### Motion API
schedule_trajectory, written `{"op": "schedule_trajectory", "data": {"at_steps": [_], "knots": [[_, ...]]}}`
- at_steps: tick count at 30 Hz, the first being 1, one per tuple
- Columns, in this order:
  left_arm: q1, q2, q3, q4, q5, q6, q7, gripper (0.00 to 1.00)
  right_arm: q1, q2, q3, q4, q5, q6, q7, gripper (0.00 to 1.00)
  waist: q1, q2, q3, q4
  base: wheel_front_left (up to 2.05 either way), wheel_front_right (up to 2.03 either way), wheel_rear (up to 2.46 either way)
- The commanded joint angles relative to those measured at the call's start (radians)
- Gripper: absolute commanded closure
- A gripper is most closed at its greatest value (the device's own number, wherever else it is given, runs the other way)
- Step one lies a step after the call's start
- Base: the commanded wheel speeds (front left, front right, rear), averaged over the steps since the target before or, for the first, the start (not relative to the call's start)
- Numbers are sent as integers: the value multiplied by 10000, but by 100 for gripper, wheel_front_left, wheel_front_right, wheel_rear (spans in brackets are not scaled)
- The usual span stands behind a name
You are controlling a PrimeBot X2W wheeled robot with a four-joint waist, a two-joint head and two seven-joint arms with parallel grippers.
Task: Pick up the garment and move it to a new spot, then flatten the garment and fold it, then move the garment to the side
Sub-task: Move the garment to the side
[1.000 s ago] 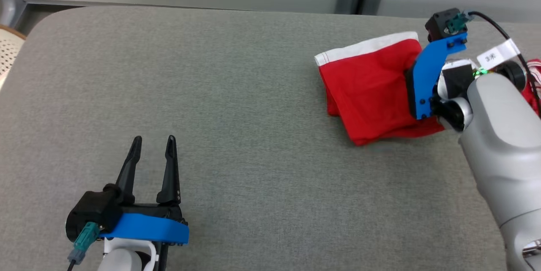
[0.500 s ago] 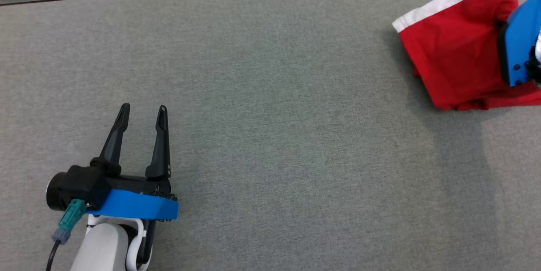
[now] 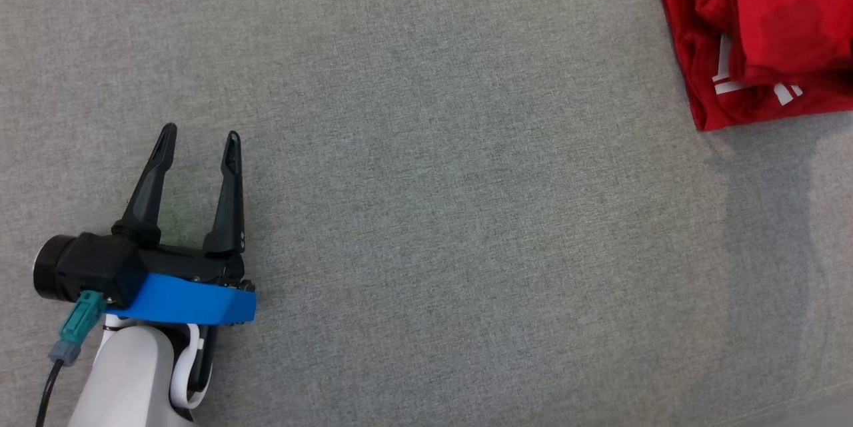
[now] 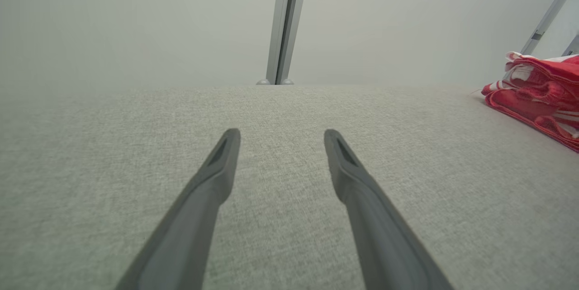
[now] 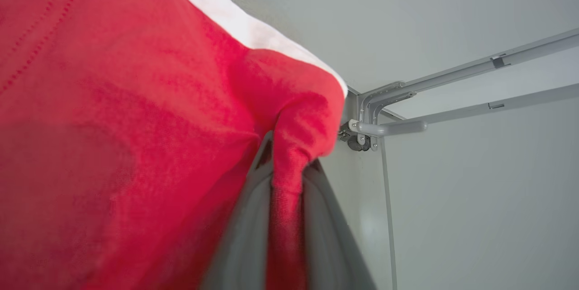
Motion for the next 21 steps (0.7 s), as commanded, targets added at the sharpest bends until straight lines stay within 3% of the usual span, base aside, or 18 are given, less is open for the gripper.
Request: {"op": "schedule_trajectory", "data": {"at_steps": [1, 2, 13, 21], "knots": [[-166, 17, -41, -22, -25, -66, -13, 0, -233, -64, -56, 30, -131, -2, -177, 68, -1, 0, -9, 24, 0, 0, 0], [-172, 6, -74, 0, -47, -66, -14, 0, -260, 10, -204, 152, -195, -2, -476, 0, -1, 0, -35, 57, 0, 0, 0], [425, -570, -222, 897, -308, 6, -147, 0, 849, 1129, -1251, 441, -950, -2, -3584, 0, -1, 0, -1849, 848, 0, 0, 0], [1411, -1136, 182, 1123, -360, 92, -162, 0, 3153, 2113, -1767, -418, -83, -2, -4627, 0, -1, 0, -3520, 1563, 0, 0, 0]]}}
